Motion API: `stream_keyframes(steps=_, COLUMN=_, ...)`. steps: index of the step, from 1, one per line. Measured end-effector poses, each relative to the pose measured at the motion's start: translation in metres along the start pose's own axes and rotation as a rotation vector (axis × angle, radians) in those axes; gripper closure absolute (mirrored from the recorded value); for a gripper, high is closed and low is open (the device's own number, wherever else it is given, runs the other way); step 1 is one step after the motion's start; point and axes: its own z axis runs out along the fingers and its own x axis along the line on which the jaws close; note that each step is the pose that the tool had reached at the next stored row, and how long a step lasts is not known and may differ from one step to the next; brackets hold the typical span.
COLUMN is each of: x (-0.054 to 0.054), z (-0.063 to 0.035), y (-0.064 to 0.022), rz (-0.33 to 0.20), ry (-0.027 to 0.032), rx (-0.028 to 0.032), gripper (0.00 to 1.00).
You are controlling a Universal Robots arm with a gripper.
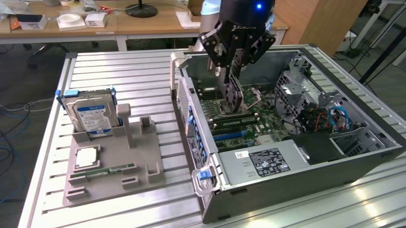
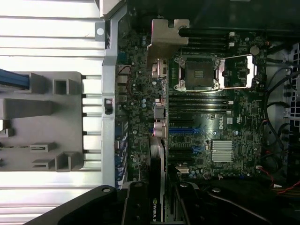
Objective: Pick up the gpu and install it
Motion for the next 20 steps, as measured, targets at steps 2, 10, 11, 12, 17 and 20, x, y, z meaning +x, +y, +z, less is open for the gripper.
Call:
stream_keyframes(steps=2, x=-0.002, z=0.0001, y=0.0, rz=0.0, ry=0.0, rx=0.0, gripper=0.74)
stream_keyframes(steps=10, x=-0.009, z=0.0002, y=0.0001, rz=0.0, ry=0.0, rx=0.0, gripper=0.74)
stream_keyframes(steps=11, x=-0.01, z=0.0002, y=0.0001, rz=0.0, ry=0.0, rx=0.0, gripper=0.74)
stream_keyframes(steps=12, x=-0.01, z=0.0003, y=0.0002, rz=0.0, ry=0.0, rx=0.0, gripper=0.74)
stream_keyframes(steps=17, x=-0.014, z=0.0003, y=0.0002, rz=0.0, ry=0.0, rx=0.0001, gripper=0.74)
stream_keyframes(steps=20, x=-0.016, z=0.0004, y=0.0003, rz=0.0, ry=0.0, rx=0.0, gripper=0.74)
